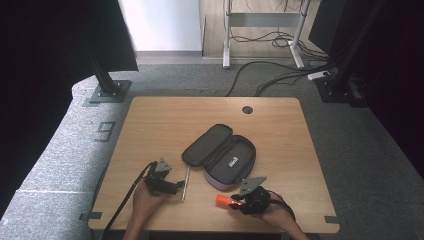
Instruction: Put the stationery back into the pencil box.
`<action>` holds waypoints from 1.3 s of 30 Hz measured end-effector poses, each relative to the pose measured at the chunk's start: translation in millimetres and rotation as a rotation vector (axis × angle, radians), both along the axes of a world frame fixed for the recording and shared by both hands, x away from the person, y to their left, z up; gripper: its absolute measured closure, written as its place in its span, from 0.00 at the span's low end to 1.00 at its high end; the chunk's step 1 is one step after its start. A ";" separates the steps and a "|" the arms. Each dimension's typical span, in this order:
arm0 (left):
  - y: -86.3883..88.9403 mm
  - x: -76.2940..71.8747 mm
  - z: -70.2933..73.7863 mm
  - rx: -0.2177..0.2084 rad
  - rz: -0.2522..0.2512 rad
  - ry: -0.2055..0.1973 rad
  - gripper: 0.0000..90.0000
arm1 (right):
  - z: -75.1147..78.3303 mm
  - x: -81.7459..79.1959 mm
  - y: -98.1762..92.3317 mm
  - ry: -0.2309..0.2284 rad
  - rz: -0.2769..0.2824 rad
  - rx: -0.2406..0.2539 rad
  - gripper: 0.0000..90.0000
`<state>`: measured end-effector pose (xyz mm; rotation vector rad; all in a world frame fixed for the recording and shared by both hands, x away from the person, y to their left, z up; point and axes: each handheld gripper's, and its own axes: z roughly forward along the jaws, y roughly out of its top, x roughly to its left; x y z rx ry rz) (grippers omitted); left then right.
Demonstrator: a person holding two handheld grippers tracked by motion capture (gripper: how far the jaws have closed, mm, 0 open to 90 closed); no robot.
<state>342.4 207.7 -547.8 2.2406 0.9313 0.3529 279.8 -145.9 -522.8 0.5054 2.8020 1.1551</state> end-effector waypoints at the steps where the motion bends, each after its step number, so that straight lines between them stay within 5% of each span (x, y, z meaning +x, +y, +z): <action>1: 0.0 0.0 0.0 0.000 0.000 0.000 0.10 | 2.3 0.0 -0.1 0.000 0.000 0.006 0.73; 20: 0.0 0.0 0.0 0.000 0.000 0.000 0.10 | 42.3 16.0 -6.5 -0.029 -0.039 0.076 0.73; 39: 0.0 0.0 0.0 0.000 0.000 0.000 0.10 | 68.7 49.5 -9.7 -0.116 -0.141 0.079 0.73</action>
